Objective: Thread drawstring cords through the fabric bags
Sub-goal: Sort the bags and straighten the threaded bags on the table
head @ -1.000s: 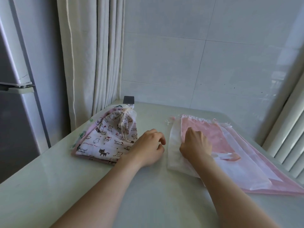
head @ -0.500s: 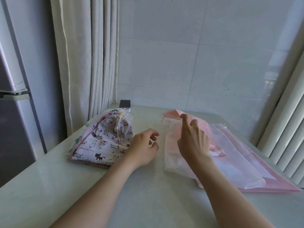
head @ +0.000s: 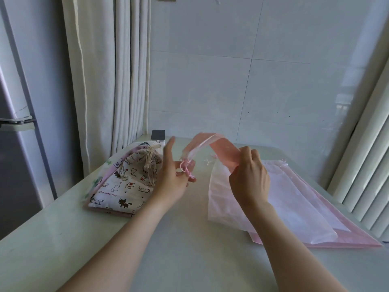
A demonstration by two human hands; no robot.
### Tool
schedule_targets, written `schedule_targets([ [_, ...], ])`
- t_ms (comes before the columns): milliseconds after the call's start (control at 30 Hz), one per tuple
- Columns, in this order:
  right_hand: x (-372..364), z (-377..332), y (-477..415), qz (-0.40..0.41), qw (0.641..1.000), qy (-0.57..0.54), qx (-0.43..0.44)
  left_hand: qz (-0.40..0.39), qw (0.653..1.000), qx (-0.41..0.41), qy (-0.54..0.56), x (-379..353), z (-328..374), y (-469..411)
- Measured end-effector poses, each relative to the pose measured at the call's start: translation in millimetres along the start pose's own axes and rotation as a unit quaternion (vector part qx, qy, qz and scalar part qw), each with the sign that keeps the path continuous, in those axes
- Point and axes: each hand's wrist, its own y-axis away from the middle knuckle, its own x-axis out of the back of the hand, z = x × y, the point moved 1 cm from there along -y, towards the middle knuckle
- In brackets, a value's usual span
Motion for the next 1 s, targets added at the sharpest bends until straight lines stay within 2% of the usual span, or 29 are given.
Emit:
schedule_targets([
  [100,-3.6,4.0,0.0,0.016,1.000,0.018,-0.009,-0.002,0.989,-0.079,-0.122,0.8,0.2,0.8],
  [200,-6.3,10.0,0.8,0.022,0.997,0.072,-0.014,0.037,0.958,-0.194,-0.208,5.5,5.2,3.1],
  [300,-9.6,16.6,0.3,-0.084,0.992,0.043,-0.080,0.042,0.930,-0.257,-0.258,9.1,5.5,4.8],
  [367,-12.9,16.5,1.8,-0.161,0.974,-0.070,-0.145,0.030,0.913,-0.276,-0.299,7.3,4.9,7.5],
  [433,-14.0,12.0,0.9,-0.198,0.914,-0.256,-0.243,0.037,0.889,-0.300,-0.345,6.3,6.5,8.6],
  [500,-10.3,6.3,-4.2,-0.191,0.792,-0.456,-0.357,0.071,0.861,-0.317,-0.391,7.8,9.0,8.2],
  [533,-6.1,2.5,-5.8,-0.176,0.727,-0.534,-0.395,0.098,0.847,-0.321,-0.412,8.6,10.7,8.1],
  [567,0.0,-1.2,-6.9,-0.158,0.680,-0.582,-0.416,0.128,0.833,-0.326,-0.428,8.7,12.9,8.8],
  [633,9.4,-5.9,-8.8,-0.151,0.644,-0.619,-0.423,0.164,0.813,-0.340,-0.443,6.2,16.8,10.9],
  [733,10.6,-10.0,-4.2,-0.187,0.636,-0.631,-0.404,0.150,0.799,-0.373,-0.448,2.7,22.3,14.1],
  [767,7.8,-9.8,-3.0,-0.197,0.656,-0.617,-0.387,0.139,0.795,-0.378,-0.453,1.8,24.0,15.5],
  [867,-1.0,-3.0,-1.1,-0.200,0.748,-0.531,-0.344,0.126,0.786,-0.361,-0.487,-0.8,28.6,21.1],
  [933,-0.3,-0.2,0.5,-0.208,0.781,-0.467,-0.359,0.120,0.786,-0.349,-0.496,-0.6,31.6,23.1],
  [1000,-0.2,3.2,0.9,-0.227,0.812,-0.395,-0.365,0.070,0.799,-0.342,-0.490,-0.8,29.4,22.5],
])
